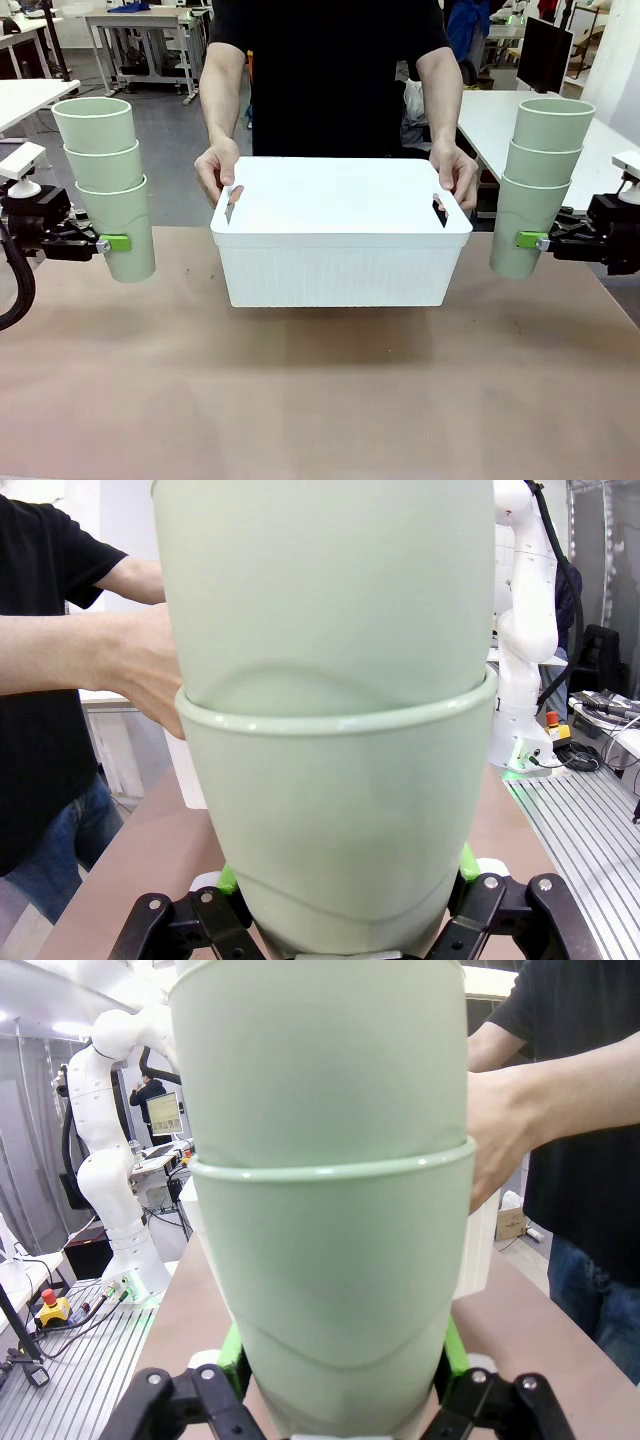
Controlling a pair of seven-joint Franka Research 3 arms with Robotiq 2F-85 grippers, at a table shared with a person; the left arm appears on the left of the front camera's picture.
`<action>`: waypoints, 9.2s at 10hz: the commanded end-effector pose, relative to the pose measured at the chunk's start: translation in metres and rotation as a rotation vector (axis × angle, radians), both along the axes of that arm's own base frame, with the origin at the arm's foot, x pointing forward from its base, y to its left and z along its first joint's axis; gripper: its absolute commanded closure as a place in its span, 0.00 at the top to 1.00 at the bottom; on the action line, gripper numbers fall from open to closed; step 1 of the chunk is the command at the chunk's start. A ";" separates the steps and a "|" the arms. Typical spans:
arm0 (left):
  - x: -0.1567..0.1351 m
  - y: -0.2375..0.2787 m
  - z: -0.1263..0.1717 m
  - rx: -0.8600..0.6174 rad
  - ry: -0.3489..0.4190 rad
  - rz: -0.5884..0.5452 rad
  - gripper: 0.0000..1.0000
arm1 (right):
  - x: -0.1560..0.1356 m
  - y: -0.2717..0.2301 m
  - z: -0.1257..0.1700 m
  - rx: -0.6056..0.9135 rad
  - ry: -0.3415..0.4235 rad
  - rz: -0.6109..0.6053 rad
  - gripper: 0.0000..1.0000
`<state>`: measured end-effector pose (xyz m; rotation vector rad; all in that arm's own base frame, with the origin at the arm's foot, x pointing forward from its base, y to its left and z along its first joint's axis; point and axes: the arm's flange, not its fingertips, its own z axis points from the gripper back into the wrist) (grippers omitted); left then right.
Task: Stack the cups and store them in the basket.
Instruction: Place the stack of Reusable plastic cups into the Pantry Basket.
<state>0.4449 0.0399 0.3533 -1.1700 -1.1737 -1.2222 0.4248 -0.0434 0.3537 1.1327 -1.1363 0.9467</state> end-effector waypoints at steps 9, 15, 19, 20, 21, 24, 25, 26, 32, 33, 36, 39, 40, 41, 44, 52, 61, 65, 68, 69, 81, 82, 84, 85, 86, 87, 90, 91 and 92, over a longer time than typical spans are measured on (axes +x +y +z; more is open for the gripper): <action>-0.001 0.000 0.005 -0.005 -0.012 0.000 0.85 | 0.002 0.001 0.005 -0.004 -0.010 0.004 0.86; 0.000 0.000 0.000 0.000 0.000 0.000 0.85 | 0.002 0.001 0.005 -0.004 -0.010 0.004 0.86; -0.005 -0.018 0.092 0.132 0.010 0.069 0.85 | 0.002 0.001 0.005 -0.004 -0.010 0.004 0.86; -0.008 -0.029 0.115 0.176 0.028 0.062 0.85 | 0.002 0.001 0.005 -0.004 -0.010 0.004 0.86; -0.012 -0.048 0.141 0.255 0.050 0.069 0.85 | 0.002 0.001 0.005 -0.004 -0.010 0.004 0.86; -0.027 -0.105 0.207 0.448 0.049 0.102 0.85 | 0.002 0.001 0.005 -0.004 -0.010 0.004 0.86; -0.029 -0.127 0.222 0.513 0.053 0.114 0.85 | 0.002 0.001 0.005 -0.004 -0.010 0.004 0.86; -0.030 -0.154 0.230 0.588 0.066 0.131 0.85 | 0.002 0.001 0.005 -0.004 -0.010 0.004 0.86; -0.009 -0.266 0.213 0.870 0.045 0.104 0.85 | 0.002 0.001 0.005 -0.004 -0.010 0.004 0.86; -0.006 -0.278 0.203 0.884 0.052 0.094 0.85 | 0.002 0.001 0.005 -0.004 -0.010 0.004 0.86; 0.007 -0.305 0.173 0.924 0.056 0.067 0.85 | 0.002 0.001 0.005 -0.004 -0.010 0.004 0.86; 0.011 -0.328 0.139 0.967 0.058 0.023 0.85 | 0.002 0.001 0.005 -0.004 -0.010 0.004 0.86; 0.013 -0.333 0.129 0.973 0.060 0.007 0.85 | 0.002 0.001 0.005 -0.004 -0.010 0.004 0.86; 0.013 -0.338 0.120 0.986 0.066 -0.002 0.85 | 0.002 0.001 0.005 -0.004 -0.010 0.004 0.86; 0.013 -0.354 0.092 1.022 0.071 -0.017 0.85 | 0.002 0.001 0.005 -0.004 -0.010 0.004 0.86; 0.015 -0.366 0.057 1.032 0.016 0.040 0.85 | 0.002 0.001 0.005 -0.004 -0.010 0.004 0.86; 0.011 -0.344 0.103 0.979 0.006 -0.031 1.00 | 0.002 0.001 0.005 -0.004 -0.010 0.004 0.86; -0.007 -0.286 0.190 0.749 -0.009 -0.050 1.00 | 0.002 0.001 0.005 -0.004 -0.010 0.004 0.86; -0.023 -0.205 0.238 0.636 -0.069 -0.015 1.00 | 0.002 0.001 0.005 -0.004 -0.010 0.004 0.86; -0.028 -0.164 0.246 0.630 -0.081 0.002 1.00 | 0.002 0.001 0.005 -0.004 -0.010 0.004 0.86; -0.045 0.023 0.225 0.541 -0.026 0.090 1.00 | 0.002 0.001 0.005 -0.004 -0.010 0.004 0.86; -0.045 0.023 0.225 0.541 -0.026 0.090 1.00 | 0.002 0.001 0.005 -0.004 -0.010 0.004 0.86; -0.045 0.023 0.225 0.541 -0.026 0.090 1.00 | 0.002 0.001 0.005 -0.004 -0.010 0.004 0.86; -0.045 0.023 0.225 0.541 -0.026 0.090 1.00 | 0.002 0.001 0.005 -0.004 -0.010 0.004 0.86; -0.045 0.023 0.225 0.541 -0.026 0.090 1.00 | 0.002 0.001 0.005 -0.004 -0.010 0.004 0.86; -0.045 0.023 0.225 0.541 -0.026 0.090 1.00 | 0.002 0.001 0.005 -0.004 -0.010 0.004 0.86; -0.045 0.023 0.225 0.541 -0.026 0.090 1.00 | 0.002 0.001 0.005 -0.004 -0.010 0.004 0.86; -0.045 0.023 0.225 0.541 -0.026 0.090 1.00 | 0.002 0.001 0.005 -0.004 -0.010 0.004 0.86; -0.045 0.023 0.225 0.541 -0.026 0.090 1.00 | 0.002 0.001 0.005 -0.004 -0.010 0.004 0.86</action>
